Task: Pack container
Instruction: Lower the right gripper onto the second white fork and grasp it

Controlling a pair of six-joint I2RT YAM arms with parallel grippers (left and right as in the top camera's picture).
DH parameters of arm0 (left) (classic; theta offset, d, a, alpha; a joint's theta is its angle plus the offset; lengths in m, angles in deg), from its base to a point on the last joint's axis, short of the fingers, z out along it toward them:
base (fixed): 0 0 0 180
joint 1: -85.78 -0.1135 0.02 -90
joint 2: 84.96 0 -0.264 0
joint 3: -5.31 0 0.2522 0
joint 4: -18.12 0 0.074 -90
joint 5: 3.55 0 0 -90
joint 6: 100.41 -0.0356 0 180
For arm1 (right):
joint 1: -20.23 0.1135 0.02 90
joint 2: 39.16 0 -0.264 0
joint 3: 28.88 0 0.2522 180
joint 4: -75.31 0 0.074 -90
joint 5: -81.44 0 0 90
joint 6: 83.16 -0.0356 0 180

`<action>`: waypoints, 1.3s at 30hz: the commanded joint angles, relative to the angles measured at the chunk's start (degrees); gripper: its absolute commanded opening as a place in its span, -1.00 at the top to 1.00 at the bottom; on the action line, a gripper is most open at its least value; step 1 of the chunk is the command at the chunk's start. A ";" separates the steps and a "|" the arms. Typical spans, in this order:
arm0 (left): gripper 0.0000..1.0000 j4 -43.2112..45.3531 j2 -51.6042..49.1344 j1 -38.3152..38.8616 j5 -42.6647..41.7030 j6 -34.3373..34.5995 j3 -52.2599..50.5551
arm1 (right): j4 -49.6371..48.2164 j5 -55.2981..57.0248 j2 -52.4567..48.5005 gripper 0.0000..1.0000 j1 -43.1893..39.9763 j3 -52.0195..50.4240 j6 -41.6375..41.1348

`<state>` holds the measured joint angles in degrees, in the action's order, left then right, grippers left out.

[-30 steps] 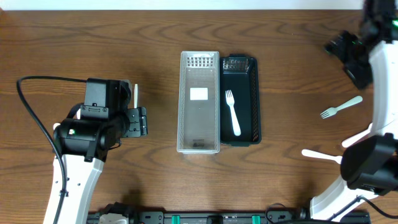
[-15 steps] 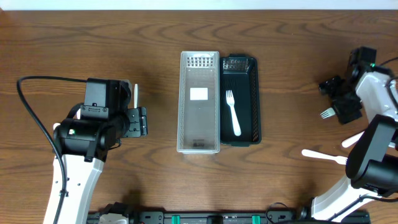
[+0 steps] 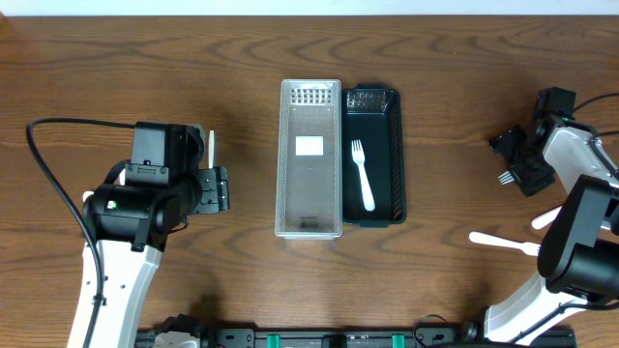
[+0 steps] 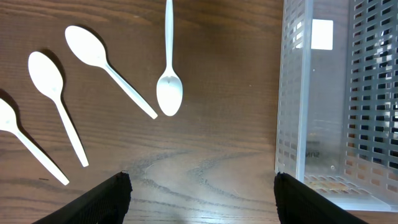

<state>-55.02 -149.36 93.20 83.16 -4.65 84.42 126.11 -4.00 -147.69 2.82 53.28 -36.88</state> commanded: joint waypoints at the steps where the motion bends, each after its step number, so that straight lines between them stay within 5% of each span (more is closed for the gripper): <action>1: -0.51 -0.20 -0.02 -0.17 -0.37 -0.31 0.90 | -0.20 1.66 -0.57 -0.81 -0.31 -0.81 2.23; 18: -0.51 -0.20 -0.02 -0.17 -0.37 -0.33 0.90 | -0.02 2.56 -3.74 -0.77 -0.59 -1.14 2.23; 26: -0.52 -0.20 -0.02 -0.17 -0.37 -0.31 0.90 | 0.00 2.54 -3.78 -0.02 -0.59 -1.14 2.23; 37: -0.51 -0.20 -0.02 -0.17 -0.37 -0.33 0.90 | -0.31 2.56 -3.78 0.63 -0.59 -1.14 2.23; 39: -0.52 -0.20 -0.02 -0.17 -0.37 -0.31 0.90 | -0.85 2.58 -3.78 0.89 -0.59 -1.11 2.23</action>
<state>-55.04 -149.36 93.20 83.13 -4.63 84.42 125.70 -1.20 -149.90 2.67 52.63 -34.56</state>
